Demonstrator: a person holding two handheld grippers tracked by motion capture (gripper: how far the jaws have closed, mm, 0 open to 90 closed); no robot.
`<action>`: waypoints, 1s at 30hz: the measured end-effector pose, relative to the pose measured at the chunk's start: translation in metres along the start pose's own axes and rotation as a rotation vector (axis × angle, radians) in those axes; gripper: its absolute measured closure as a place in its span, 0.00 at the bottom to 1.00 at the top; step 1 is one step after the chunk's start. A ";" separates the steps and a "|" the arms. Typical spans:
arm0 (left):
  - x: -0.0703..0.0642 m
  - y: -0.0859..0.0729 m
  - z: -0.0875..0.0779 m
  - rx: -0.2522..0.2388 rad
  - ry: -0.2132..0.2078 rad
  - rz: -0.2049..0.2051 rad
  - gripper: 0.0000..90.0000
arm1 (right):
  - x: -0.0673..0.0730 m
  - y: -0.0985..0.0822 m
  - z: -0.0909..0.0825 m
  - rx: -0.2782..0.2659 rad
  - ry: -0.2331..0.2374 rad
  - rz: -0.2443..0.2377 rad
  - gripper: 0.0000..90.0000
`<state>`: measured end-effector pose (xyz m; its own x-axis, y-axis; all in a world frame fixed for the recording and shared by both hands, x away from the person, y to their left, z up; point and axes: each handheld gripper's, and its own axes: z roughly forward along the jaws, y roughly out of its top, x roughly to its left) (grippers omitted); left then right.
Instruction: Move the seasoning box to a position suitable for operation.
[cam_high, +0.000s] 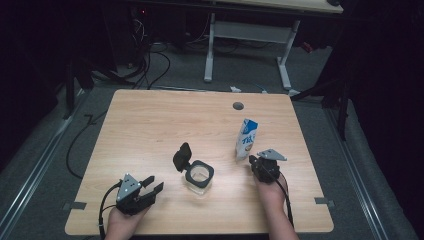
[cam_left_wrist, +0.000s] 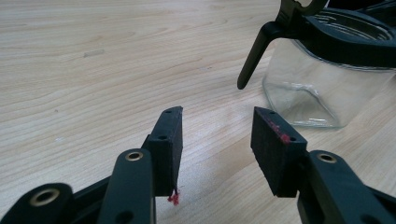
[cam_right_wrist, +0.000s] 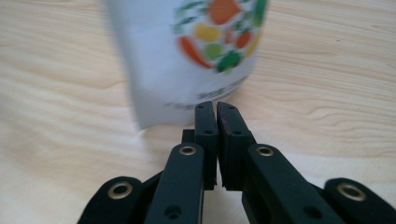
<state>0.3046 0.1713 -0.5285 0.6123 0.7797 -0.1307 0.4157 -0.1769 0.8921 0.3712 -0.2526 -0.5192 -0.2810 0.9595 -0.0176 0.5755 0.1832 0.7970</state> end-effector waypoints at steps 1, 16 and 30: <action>0.000 0.000 0.000 -0.002 0.001 0.000 0.60 | 0.004 -0.001 -0.004 -0.003 0.008 -0.007 0.96; 0.002 0.000 -0.003 -0.013 -0.007 -0.015 0.60 | 0.042 0.019 0.003 -0.024 0.014 -0.041 0.90; 0.000 -0.001 -0.003 -0.010 -0.007 -0.005 0.60 | 0.029 0.010 -0.009 -0.029 -0.002 -0.042 1.00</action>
<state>0.3017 0.1730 -0.5276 0.6150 0.7763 -0.1382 0.4119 -0.1668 0.8959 0.3619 -0.2245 -0.5067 -0.3030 0.9515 -0.0531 0.5408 0.2175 0.8125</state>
